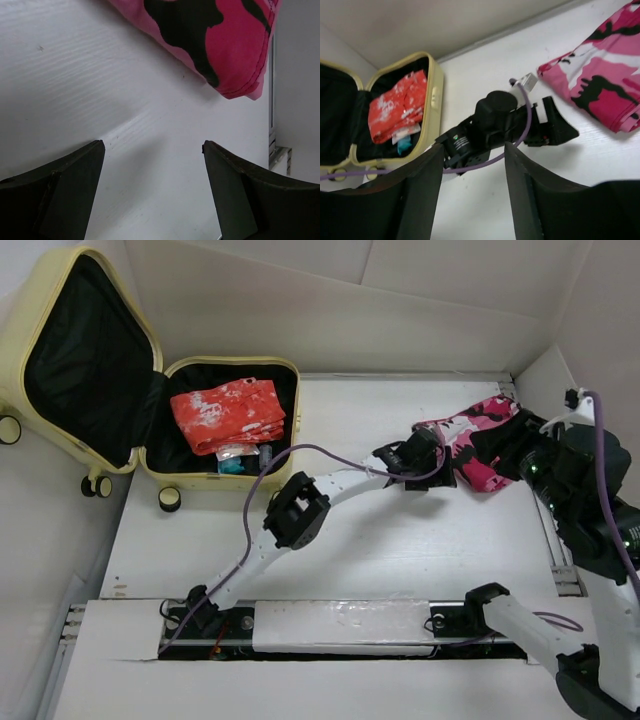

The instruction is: Pack the luggage

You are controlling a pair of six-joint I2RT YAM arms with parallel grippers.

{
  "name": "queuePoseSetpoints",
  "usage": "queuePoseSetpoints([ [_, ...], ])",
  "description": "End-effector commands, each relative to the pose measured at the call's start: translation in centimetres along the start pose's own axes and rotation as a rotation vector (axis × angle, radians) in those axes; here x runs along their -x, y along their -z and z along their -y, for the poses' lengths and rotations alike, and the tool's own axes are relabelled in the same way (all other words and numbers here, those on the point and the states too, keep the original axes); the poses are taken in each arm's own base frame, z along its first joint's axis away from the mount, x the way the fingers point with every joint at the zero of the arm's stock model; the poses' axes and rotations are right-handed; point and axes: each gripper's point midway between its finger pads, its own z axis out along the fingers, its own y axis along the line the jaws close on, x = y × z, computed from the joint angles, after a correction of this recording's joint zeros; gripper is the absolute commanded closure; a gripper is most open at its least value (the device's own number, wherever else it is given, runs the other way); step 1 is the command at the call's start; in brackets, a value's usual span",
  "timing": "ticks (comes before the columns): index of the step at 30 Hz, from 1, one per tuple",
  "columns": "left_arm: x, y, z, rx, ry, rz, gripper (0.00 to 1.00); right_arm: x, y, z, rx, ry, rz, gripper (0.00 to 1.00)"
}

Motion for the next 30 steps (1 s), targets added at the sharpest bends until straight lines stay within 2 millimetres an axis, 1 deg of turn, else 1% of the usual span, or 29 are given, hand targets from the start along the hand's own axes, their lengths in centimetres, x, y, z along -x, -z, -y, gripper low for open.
queuePoseSetpoints([
  [1,4.5,0.5,3.4,-0.144,0.154,0.110,0.24,-2.8,0.1,-0.2,0.049,0.033,-0.113,0.42],
  [2,4.8,0.1,3.7,-0.169,0.178,0.124,0.24,-3.0,0.1,-0.4,0.059,0.032,-0.120,0.42],
  [3,4.8,-0.5,3.8,-0.181,0.229,0.126,0.26,-3.8,0.2,-0.4,0.074,0.033,-0.146,0.42],
  [4,3.8,-1.7,3.5,-0.183,0.249,0.113,0.27,-3.8,0.5,-0.6,0.089,0.032,-0.145,0.42],
  [5,4.0,-2.2,3.4,-0.185,0.272,0.124,0.27,-4.3,0.4,-0.5,0.090,0.033,-0.160,0.42],
  [6,4.9,-2.3,4.2,-0.208,0.311,0.146,0.29,-4.5,0.6,-0.5,0.100,0.032,-0.167,0.42],
  [7,3.8,-3.5,3.7,-0.194,0.327,0.137,0.29,-4.7,0.6,-0.4,0.095,0.034,-0.174,0.42],
  [8,3.7,-4.0,3.2,-0.180,0.350,0.140,0.29,-4.6,0.9,-0.4,0.101,0.043,-0.166,0.42],
  [9,4.4,-4.0,3.2,-0.181,0.371,0.171,0.29,-5.1,0.8,-0.1,0.090,0.046,-0.184,0.42],
  [11,4.2,-5.0,2.6,-0.183,0.445,0.177,0.30,-5.1,1.2,0.1,0.092,0.058,-0.182,0.42],
  [12,4.3,-5.4,2.0,-0.165,0.473,0.195,0.31,-5.0,1.4,0.2,0.098,0.067,-0.174,0.42],
  [13,4.7,-5.4,2.1,-0.172,0.493,0.210,0.32,-5.3,1.5,0.2,0.102,0.080,-0.186,0.42],
  [14,4.4,-6.3,1.3,-0.163,0.517,0.213,0.32,-5.3,1.5,0.2,0.102,0.080,-0.186,0.42],
  [15,4.5,-6.6,1.1,-0.162,0.564,0.220,0.32,-5.5,1.7,0.2,0.107,0.091,-0.199,0.42],
  [16,5.4,-6.6,1.6,-0.176,0.585,0.247,0.33,-5.3,1.8,0.1,0.113,0.101,-0.191,0.42],
  [18,5.2,-7.5,0.6,-0.157,0.627,0.258,0.33,-5.5,2.3,-0.1,0.133,0.100,-0.202,0.42],
  [20,5.6,-7.8,0.2,-0.150,0.675,0.280,0.35,-5.4,2.6,0.0,0.139,0.111,-0.193,0.42],
  [23,5.7,-7.9,0.0,-0.150,0.702,0.289,0.42,-5.3,2.9,-0.1,0.154,0.129,-0.188,0.42],
  [24,6.1,-8.0,-0.9,-0.141,0.735,0.294,0.49,-5.3,2.9,-0.1,0.154,0.129,-0.188,0.42],
  [25,6.7,-7.7,-1.3,-0.137,0.740,0.301,0.55,-5.3,2.9,-0.1,0.154,0.129,-0.188,0.42],
  [26,6.8,-7.5,-1.0,-0.146,0.750,0.303,0.61,-5.5,2.9,0.1,0.150,0.139,-0.195,0.42],
  [27,7.3,-7.4,-2.0,-0.128,0.758,0.318,0.70,-5.1,3.1,-0.1,0.156,0.138,-0.184,0.42],
  [28,8.6,-6.5,-1.7,-0.141,0.746,0.336,0.80,-4.8,3.3,-0.2,0.161,0.137,-0.176,0.42],
  [29,8.4,-6.5,-2.3,-0.115,0.735,0.341,0.93,-4.8,3.3,-0.2,0.162,0.146,-0.176,0.42],
  [30,9.1,-6.1,-3.2,-0.094,0.728,0.350,1.00,-4.7,3.6,-0.2,0.166,0.145,-0.168,0.42],
])
